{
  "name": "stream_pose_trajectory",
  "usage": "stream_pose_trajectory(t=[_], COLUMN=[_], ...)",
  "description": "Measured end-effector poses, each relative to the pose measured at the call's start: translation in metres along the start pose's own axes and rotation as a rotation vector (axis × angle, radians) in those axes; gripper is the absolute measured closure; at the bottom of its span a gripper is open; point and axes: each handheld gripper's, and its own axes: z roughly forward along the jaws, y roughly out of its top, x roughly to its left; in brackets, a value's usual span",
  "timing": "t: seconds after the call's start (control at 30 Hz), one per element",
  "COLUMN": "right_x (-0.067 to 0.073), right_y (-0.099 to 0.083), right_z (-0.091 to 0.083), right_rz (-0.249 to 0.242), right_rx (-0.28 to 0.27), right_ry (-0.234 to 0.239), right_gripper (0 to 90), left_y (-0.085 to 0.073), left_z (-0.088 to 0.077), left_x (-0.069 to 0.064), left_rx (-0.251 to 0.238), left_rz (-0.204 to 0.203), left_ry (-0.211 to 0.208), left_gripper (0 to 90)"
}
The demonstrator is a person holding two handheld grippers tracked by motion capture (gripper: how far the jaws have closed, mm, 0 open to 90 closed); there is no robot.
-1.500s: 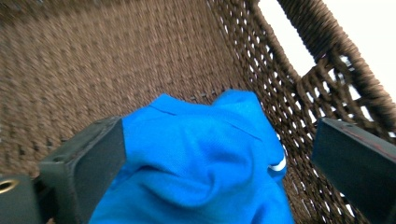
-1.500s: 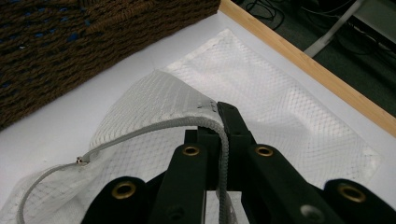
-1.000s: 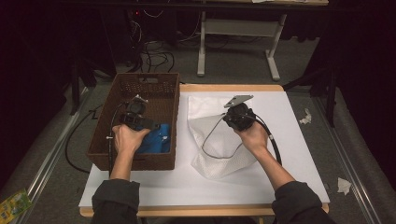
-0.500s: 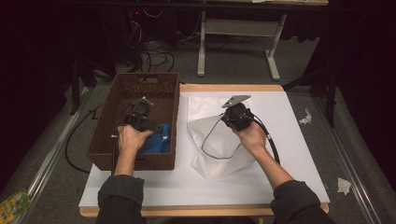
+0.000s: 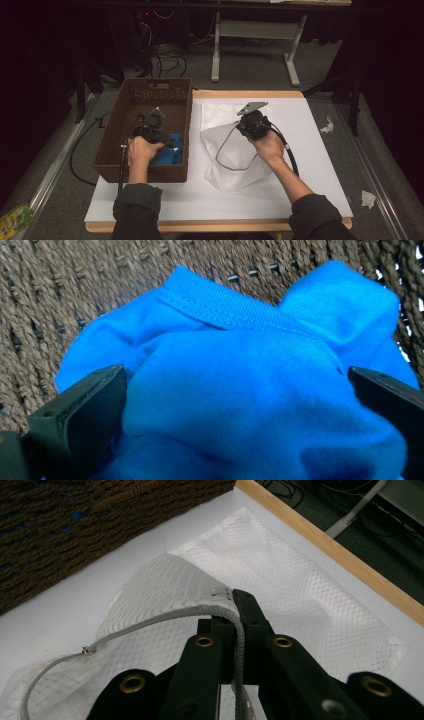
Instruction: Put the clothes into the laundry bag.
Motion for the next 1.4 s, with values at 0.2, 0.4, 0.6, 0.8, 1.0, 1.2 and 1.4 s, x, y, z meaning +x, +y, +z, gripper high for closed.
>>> stream_pose_trajectory(t=[0.2, 0.4, 0.6, 0.8, 1.0, 1.2, 1.4], right_x=[0.001, 0.004, 0.003, 0.001, 0.0, 0.001, -0.003], right_y=[0.001, 0.005, 0.005, 0.004, 0.003, 0.004, 0.001], right_z=[0.005, 0.005, 0.006, 0.002, -0.001, -0.004, 0.002], right_rz=[0.008, 0.004, -0.003, 0.002, 0.003, 0.005, 0.029], right_rx=[0.004, 0.001, 0.002, 0.014, 0.012, 0.009, 0.021], right_ry=[0.007, 0.01, 0.009, -0.001, -0.007, -0.01, -0.008], right_gripper=[89.4, 89.4, 89.4, 89.3, 89.4, 89.4, 89.4], left_y=[-0.001, -0.001, -0.002, -0.006, -0.006, -0.006, -0.006], left_z=[0.004, 0.009, 0.013, 0.015, 0.016, 0.013, 0.009], left_x=[-0.002, -0.005, -0.006, -0.015, -0.016, -0.018, -0.019], left_rx=[0.024, 0.031, 0.034, 0.038, 0.033, 0.036, 0.036], left_rz=[0.012, 0.013, 0.017, 0.053, 0.051, 0.03, 0.05], left_ry=[-0.008, -0.007, -0.013, 0.01, 0.015, 0.01, -0.001], left_gripper=[0.7, 0.6, 0.6, 0.8, 1.6, 10.5, 21.6])
